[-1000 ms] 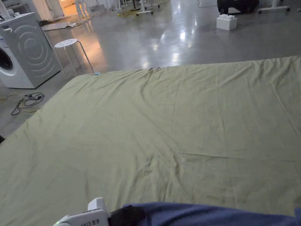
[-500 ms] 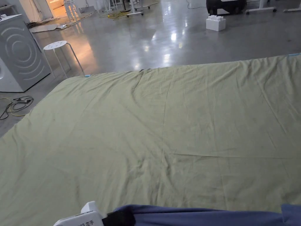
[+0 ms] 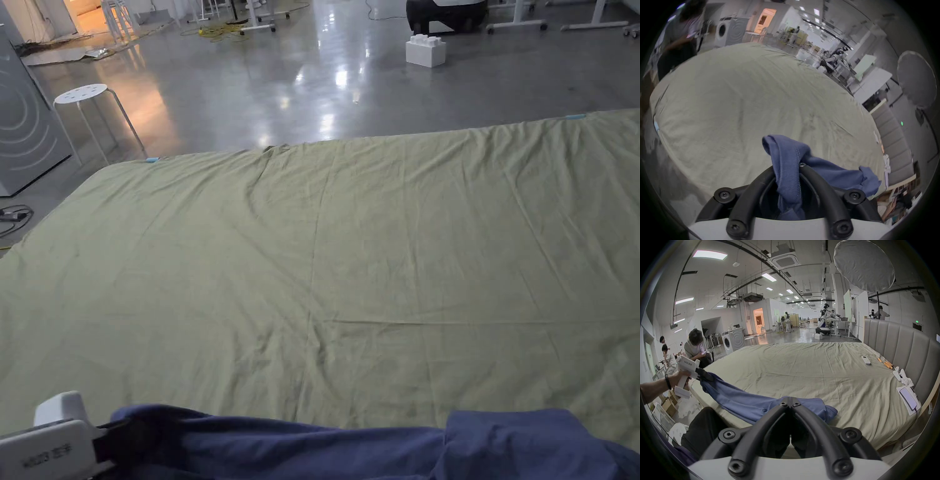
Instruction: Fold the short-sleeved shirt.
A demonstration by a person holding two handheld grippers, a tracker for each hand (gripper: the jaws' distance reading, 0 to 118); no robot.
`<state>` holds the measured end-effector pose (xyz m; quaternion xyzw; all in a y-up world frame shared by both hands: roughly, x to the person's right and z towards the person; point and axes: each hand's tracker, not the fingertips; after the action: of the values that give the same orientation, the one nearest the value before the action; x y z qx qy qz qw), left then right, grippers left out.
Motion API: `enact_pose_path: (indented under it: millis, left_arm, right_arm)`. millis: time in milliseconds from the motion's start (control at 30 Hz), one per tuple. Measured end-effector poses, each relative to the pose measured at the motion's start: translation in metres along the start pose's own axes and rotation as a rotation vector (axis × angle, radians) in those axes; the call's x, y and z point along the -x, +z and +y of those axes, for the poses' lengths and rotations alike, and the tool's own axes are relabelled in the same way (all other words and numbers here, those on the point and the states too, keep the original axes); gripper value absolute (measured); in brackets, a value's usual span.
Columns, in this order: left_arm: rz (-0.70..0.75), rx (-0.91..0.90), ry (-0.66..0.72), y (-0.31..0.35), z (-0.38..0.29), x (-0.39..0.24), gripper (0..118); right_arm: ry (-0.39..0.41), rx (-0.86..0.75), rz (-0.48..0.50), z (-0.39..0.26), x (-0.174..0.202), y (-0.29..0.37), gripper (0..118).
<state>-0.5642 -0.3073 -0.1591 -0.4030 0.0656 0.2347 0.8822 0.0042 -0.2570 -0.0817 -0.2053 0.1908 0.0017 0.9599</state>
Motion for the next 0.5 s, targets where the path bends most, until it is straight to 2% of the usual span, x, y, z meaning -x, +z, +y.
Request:
enact_pose_path:
  millis: [33, 67, 133, 200, 333, 433, 500]
  left_arm:
    - [-0.008, 0.000, -0.029, -0.003, -0.007, -0.018, 9]
    - [-0.118, 0.013, -0.012, -0.015, -0.009, -0.026, 9]
    - [-0.229, 0.031, 0.007, -0.029, -0.023, -0.065, 9]
    - [-0.283, 0.065, -0.027, -0.051, -0.038, -0.104, 9]
    - [-0.319, 0.188, -0.070, -0.102, -0.070, -0.169, 9]
    - [-0.228, 0.230, -0.166, -0.123, -0.085, -0.195, 9]
    - [-0.231, 0.234, -0.143, -0.126, -0.088, -0.200, 9]
  right_arm:
    - [-0.005, -0.014, 0.002, 0.001, 0.001, 0.002, 0]
    - [-0.007, -0.020, 0.006, 0.002, 0.002, 0.004, 0]
    - [-0.001, -0.030, 0.010, 0.003, 0.003, 0.008, 0]
    - [0.010, -0.036, 0.009, 0.002, 0.003, 0.012, 0]
    - [0.006, -0.032, -0.002, -0.004, 0.000, 0.025, 0]
    - [0.007, -0.017, -0.022, -0.012, -0.005, 0.035, 0]
    - [0.032, 0.001, -0.037, -0.016, -0.009, 0.039, 0]
